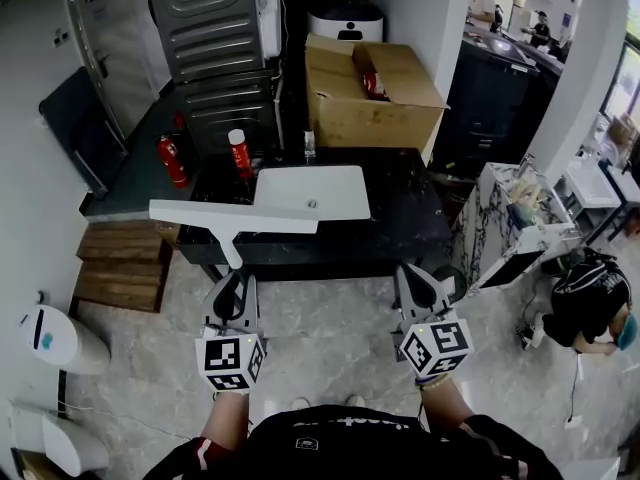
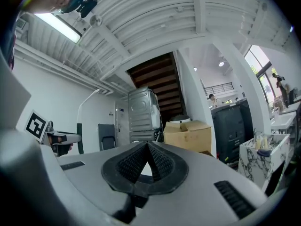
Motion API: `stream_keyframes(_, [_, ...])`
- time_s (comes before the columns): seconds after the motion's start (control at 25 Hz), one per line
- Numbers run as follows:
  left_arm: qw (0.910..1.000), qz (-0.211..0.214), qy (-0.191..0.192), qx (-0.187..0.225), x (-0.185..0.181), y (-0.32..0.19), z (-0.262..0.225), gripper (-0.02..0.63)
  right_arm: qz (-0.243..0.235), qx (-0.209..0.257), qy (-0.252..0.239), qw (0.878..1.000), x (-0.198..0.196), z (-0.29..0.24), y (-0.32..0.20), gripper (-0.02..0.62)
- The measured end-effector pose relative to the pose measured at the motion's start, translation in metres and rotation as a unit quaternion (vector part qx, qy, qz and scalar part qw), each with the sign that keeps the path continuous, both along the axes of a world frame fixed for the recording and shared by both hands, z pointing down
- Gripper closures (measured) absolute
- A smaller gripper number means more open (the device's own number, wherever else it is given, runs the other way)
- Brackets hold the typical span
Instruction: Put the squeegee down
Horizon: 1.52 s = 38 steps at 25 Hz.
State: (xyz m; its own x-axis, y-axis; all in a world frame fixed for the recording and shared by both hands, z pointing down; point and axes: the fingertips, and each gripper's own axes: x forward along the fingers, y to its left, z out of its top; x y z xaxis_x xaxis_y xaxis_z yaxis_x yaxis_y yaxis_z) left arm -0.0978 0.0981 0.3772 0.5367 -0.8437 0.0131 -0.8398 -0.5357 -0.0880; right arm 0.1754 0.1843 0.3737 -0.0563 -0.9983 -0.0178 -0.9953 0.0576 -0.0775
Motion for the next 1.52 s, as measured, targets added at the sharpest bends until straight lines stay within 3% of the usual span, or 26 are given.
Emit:
stream_keyframes(0.2, [1.0000, -0.001, -0.003, 0.002, -0.005, 0.001, 0.002, 0.518, -0.008, -0.012, -0.013, 1.000, -0.007, 0.009, 0.002, 0.558])
stream_keyframes(0.48, [0.9997, -0.016, -0.017, -0.007, 0.053, -0.005, -0.002, 0.518, -0.053, -0.013, -0.026, 0.998, 0.038, 0.009, -0.007, 0.558])
stream_keyframes(0.8, [0.9978, -0.051, -0.030, -0.028, 0.047, -0.026, 0.020, 0.518, -0.090, -0.018, -0.043, 0.995, 0.040, 0.026, -0.045, 0.558])
stream_keyframes(0.96, [0.9975, -0.055, -0.021, -0.040, 0.037, -0.077, 0.037, 0.518, -0.092, -0.018, -0.020, 0.995, 0.028, 0.032, -0.096, 0.558])
stream_keyframes(1.24, [0.9992, -0.025, -0.011, -0.028, 0.040, -0.214, 0.045, 0.518, -0.006, 0.015, 0.015, 1.000, 0.034, 0.023, -0.229, 0.557])
stream_keyframes(1.52, [0.9991, -0.026, -0.015, -0.028, 0.002, -0.331, 0.033, 0.518, -0.013, 0.024, 0.029, 0.999, -0.012, -0.004, -0.350, 0.558])
